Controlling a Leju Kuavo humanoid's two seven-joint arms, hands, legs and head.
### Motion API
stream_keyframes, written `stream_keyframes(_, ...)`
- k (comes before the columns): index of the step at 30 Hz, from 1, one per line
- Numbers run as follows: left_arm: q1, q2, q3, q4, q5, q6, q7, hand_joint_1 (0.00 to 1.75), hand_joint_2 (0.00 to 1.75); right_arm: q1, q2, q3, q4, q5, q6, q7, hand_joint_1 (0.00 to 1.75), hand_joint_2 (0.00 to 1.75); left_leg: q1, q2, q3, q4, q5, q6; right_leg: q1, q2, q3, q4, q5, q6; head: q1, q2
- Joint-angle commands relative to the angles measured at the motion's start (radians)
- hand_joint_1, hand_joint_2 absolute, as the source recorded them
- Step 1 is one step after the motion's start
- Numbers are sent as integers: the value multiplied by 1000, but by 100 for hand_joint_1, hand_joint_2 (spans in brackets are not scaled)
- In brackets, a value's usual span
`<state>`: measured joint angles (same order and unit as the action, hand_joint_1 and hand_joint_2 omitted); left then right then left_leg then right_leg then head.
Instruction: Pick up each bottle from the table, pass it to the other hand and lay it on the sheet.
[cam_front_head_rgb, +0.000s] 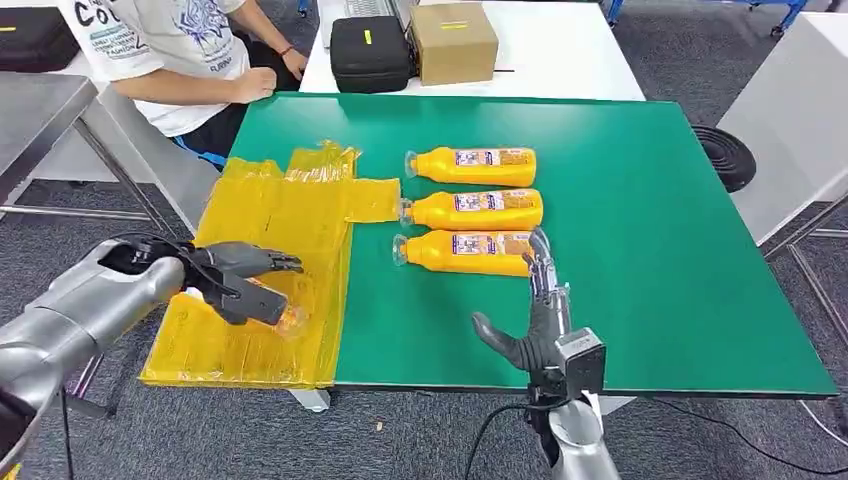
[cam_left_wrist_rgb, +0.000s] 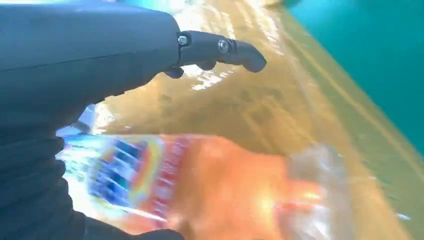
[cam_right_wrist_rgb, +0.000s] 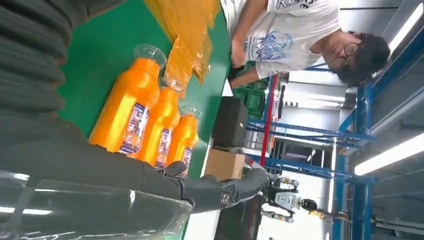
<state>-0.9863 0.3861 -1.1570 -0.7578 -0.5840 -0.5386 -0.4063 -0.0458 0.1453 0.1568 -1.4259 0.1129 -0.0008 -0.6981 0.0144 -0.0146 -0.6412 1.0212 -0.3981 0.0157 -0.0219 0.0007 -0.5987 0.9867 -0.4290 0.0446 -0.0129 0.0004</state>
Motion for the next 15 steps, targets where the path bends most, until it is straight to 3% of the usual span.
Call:
stream_keyframes(1, -49, 141, -35, -192, 8, -30, 33, 0, 175, -36, -11, 11, 63, 1, -4, 0, 0, 175, 1, 5, 2, 1, -3, 0, 2, 3, 2, 0, -1, -3, 0, 0)
stream_keyframes(10, -60, 152, -25, -233, 18, -22, 31, 0, 175, -30, -12, 6, 62, 6, 0, 0, 0, 175, 1, 1, 1, 1, -1, 0, 2, 0, 1, 0, -1, -2, 0, 0)
stream_keyframes(15, -81, 178, 66, -337, 183, -88, -4, 0, 175, -9, -7, -18, 42, 12, 2, 0, 0, 175, 2, 1, 0, 2, -2, 0, 2, 0, 1, 0, -1, -3, 0, 0)
